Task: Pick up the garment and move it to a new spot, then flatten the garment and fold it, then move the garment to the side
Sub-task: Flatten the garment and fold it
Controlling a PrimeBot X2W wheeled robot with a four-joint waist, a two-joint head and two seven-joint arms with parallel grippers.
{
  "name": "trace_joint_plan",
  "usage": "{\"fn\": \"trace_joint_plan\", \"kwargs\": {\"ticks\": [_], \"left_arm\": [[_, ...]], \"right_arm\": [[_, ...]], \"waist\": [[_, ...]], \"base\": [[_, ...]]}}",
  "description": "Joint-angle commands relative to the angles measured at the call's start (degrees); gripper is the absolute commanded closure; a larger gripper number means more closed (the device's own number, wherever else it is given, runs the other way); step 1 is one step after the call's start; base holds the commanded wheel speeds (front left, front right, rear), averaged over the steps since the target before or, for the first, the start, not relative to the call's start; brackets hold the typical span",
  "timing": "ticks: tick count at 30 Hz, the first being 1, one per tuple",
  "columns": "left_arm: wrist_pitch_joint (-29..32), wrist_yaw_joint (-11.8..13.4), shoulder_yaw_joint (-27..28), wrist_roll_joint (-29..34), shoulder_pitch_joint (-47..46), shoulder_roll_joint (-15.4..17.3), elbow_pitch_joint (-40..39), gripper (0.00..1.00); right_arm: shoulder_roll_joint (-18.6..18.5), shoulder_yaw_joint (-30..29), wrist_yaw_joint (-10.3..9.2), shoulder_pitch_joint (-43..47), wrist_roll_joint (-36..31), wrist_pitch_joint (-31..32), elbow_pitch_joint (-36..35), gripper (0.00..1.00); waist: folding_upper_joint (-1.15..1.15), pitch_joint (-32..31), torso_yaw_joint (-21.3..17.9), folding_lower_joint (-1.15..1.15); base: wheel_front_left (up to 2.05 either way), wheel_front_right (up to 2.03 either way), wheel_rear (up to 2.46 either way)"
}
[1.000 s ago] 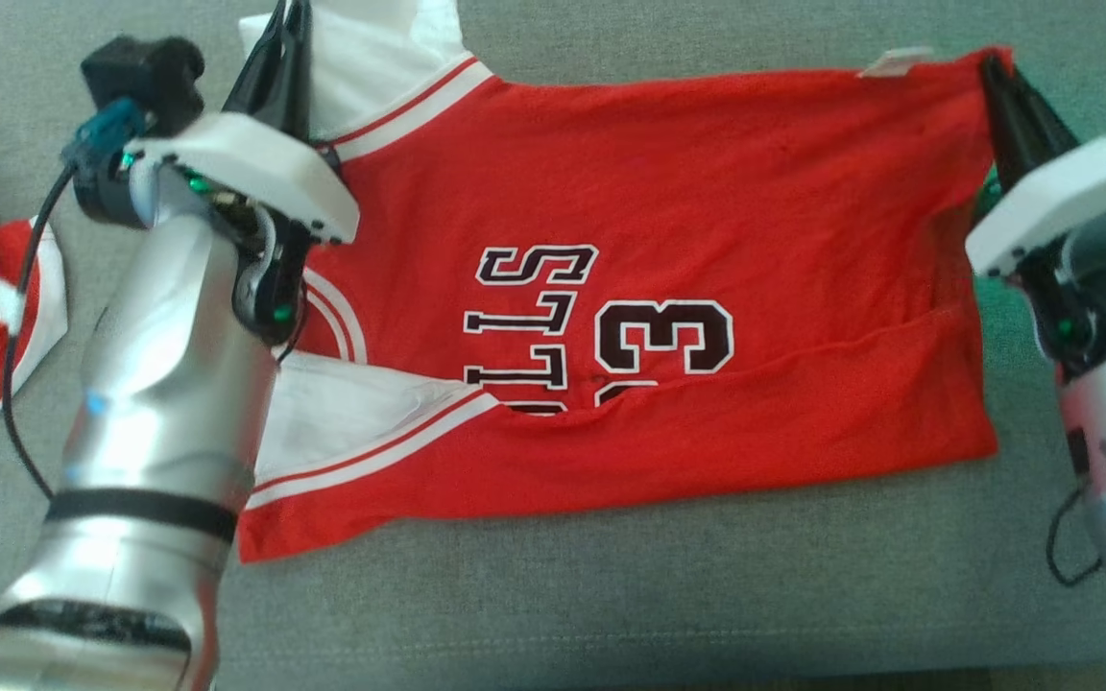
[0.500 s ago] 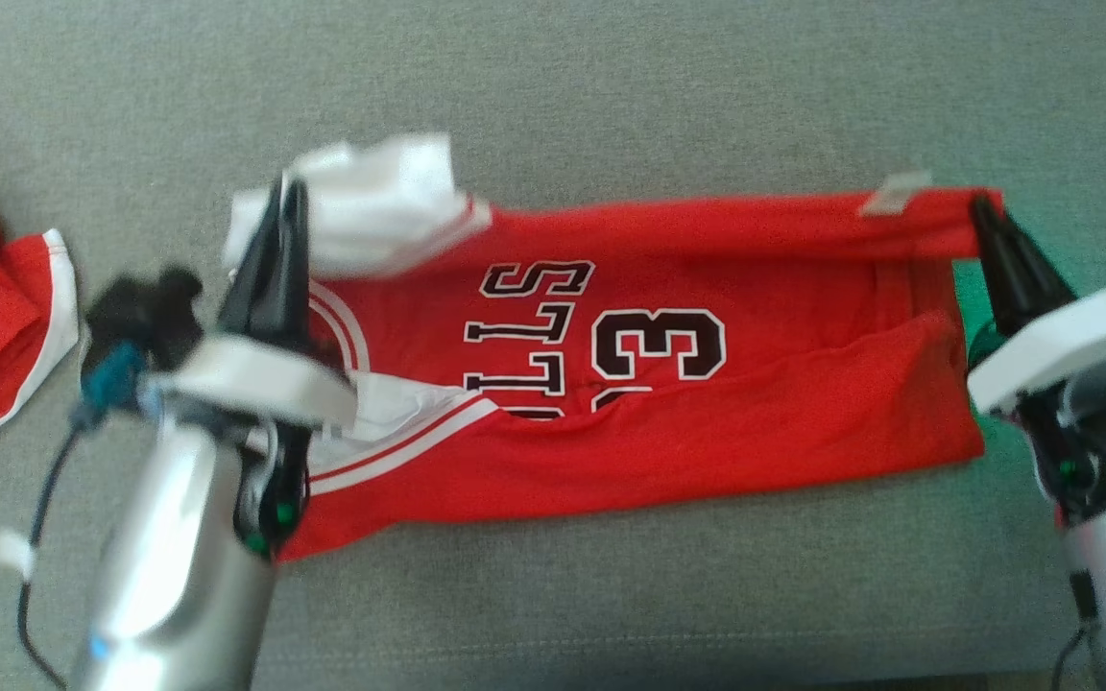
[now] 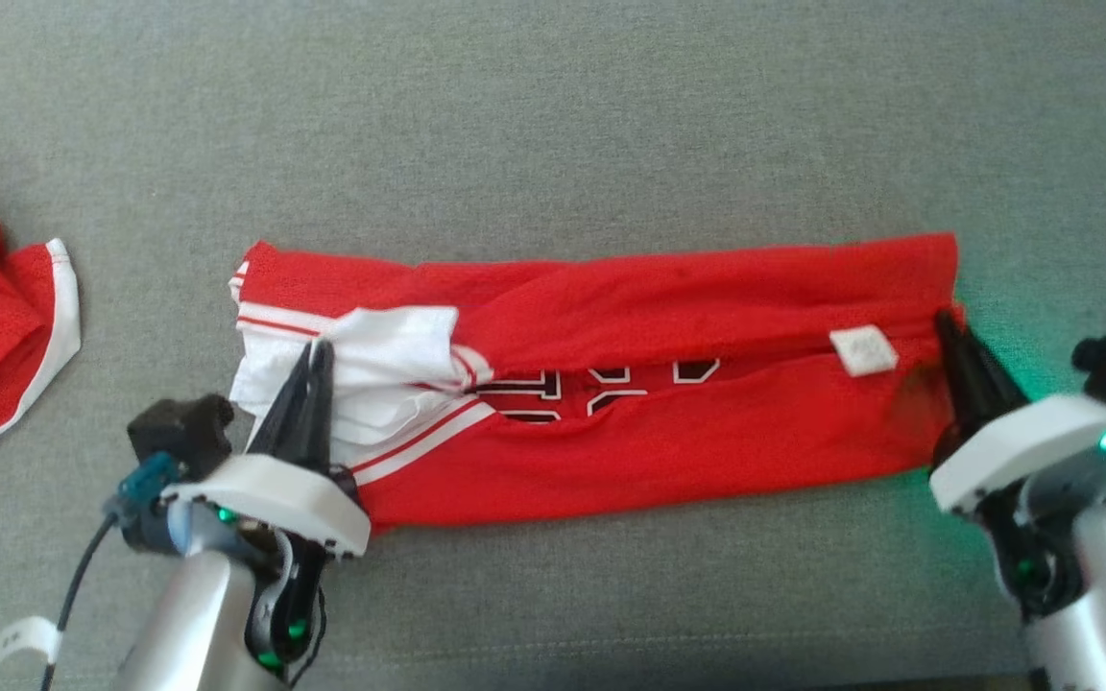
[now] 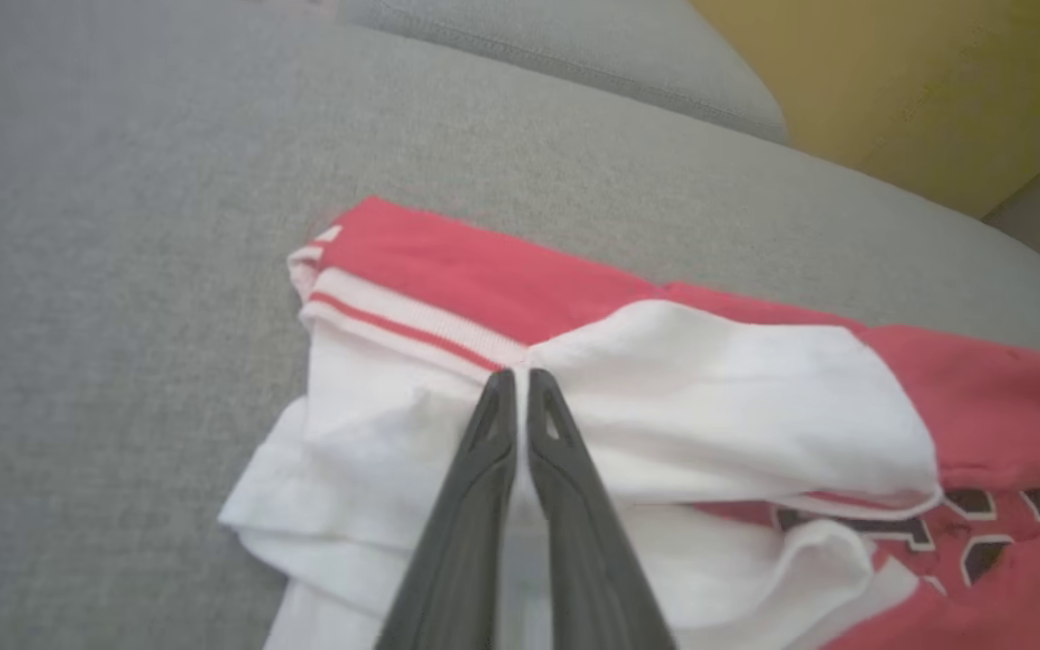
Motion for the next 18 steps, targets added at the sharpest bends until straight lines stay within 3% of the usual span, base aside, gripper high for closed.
{"fn": "trace_joint_plan", "kwargs": {"ticks": [1,9,18], "left_arm": [[0.38,0.3,1.51,-0.42,0.14,0.62,-0.75,0.0],[-2.43,1.75,2.13,0.14,1.48,0.94,0.02,0.0],[-6.03,6.26,4.22,4.71,3.52,1.41,-8.98,0.0]], "right_arm": [[0.22,0.69,-0.04,1.15,-0.96,-0.01,-2.19,0.0],[2.79,-0.22,-0.04,4.28,-5.37,-3.17,-5.66,0.0],[4.31,-1.16,-0.04,5.45,-13.84,-10.98,-14.19,0.0]], "waist": [[0.0,-0.22,-0.15,0.0],[0.0,-1.88,-0.86,0.0],[0.0,-4.93,-1.33,0.0]], "base": [[0.0,0.0,0.0],[0.0,0.0,0.0],[0.0,0.0,0.0]]}}
